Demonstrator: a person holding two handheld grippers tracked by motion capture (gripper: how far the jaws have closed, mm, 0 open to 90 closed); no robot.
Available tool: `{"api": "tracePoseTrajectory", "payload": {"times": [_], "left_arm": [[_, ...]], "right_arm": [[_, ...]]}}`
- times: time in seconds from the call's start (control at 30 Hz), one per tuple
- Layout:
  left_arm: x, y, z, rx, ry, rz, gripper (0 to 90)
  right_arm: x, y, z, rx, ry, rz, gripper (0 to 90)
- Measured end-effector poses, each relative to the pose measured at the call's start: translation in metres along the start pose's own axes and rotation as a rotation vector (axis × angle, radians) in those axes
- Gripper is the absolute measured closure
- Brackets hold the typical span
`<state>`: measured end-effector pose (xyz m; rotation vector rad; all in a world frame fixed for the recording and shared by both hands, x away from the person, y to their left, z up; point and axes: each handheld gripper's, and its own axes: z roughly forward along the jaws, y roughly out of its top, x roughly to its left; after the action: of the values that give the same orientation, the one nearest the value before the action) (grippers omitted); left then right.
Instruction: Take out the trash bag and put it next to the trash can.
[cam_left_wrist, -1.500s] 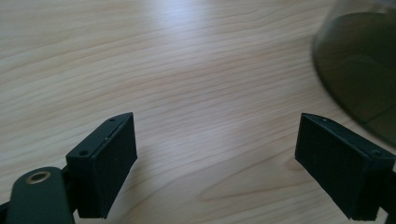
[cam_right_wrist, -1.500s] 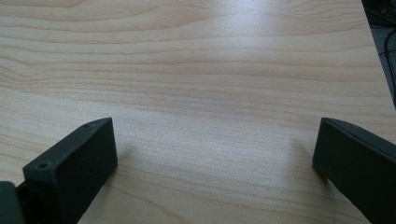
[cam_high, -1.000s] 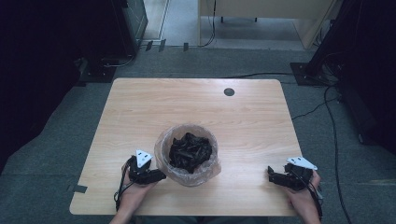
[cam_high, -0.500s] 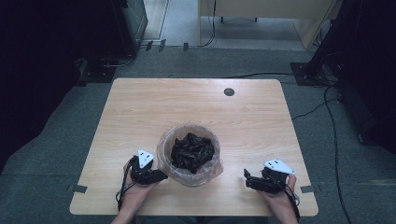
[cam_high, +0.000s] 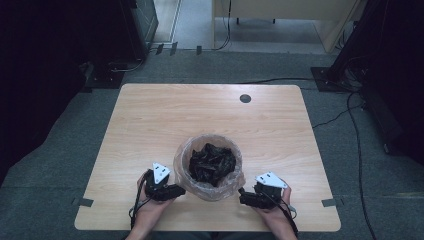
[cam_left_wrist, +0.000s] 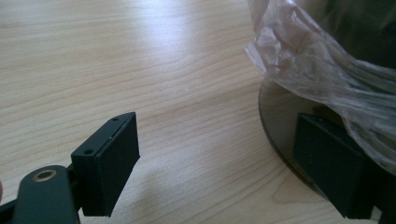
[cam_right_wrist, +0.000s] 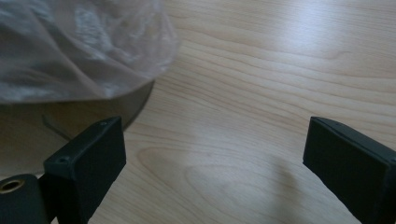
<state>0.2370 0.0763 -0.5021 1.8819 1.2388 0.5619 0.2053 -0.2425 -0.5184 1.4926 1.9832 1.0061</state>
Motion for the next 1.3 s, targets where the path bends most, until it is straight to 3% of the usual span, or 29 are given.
{"api": "tracePoseTrajectory", "payload": {"times": [0.13,0.2,0.3,0.4,0.47,0.5,0.57,0.7,0.87,1.0,1.17,1.3], "left_arm": [[-0.004,0.001,-0.007,-0.068,-0.011,0.01,29.7],[-0.005,0.003,-0.01,-0.095,-0.023,0.008,36.8],[-0.007,0.004,-0.015,-0.135,-0.037,0.008,47.6],[-0.007,0.007,-0.022,-0.185,-0.063,0.011,67.8],[-0.006,0.011,-0.029,-0.216,-0.083,0.019,79.8],[-0.005,0.014,-0.033,-0.227,-0.094,0.017,84.3],[-0.003,0.018,-0.04,-0.249,-0.118,0.015,90.0],[-0.006,0.029,-0.055,-0.289,-0.163,0.041,90.0],[-0.015,0.044,-0.072,-0.34,-0.158,0.07,90.0],[-0.016,0.056,-0.08,-0.359,-0.166,0.082,90.0],[-0.026,0.076,-0.079,-0.367,-0.191,0.112,90.0],[-0.044,0.093,-0.076,-0.367,-0.245,0.134,90.0]], "right_arm": [[0.007,0.004,0.005,-0.02,-0.011,-0.004,9.8],[0.012,0.006,0.005,-0.05,-0.052,0.004,20.7],[0.017,0.009,0.003,-0.095,-0.068,-0.005,33.2],[0.021,0.014,-0.002,-0.134,-0.072,-0.007,45.8],[0.022,0.019,-0.006,-0.157,-0.073,-0.005,59.8],[0.022,0.022,-0.009,-0.166,-0.059,-0.001,71.7],[0.021,0.027,-0.014,-0.178,-0.023,0.005,83.7],[0.024,0.038,-0.027,-0.218,-0.018,-0.002,88.7],[0.026,0.055,-0.046,-0.289,-0.028,-0.006,89.4],[0.032,0.073,-0.059,-0.361,-0.045,-0.05,90.0],[0.044,0.099,-0.064,-0.397,0.003,-0.094,90.0],[0.06,0.121,-0.067,-0.429,0.058,-0.142,90.0]]}}
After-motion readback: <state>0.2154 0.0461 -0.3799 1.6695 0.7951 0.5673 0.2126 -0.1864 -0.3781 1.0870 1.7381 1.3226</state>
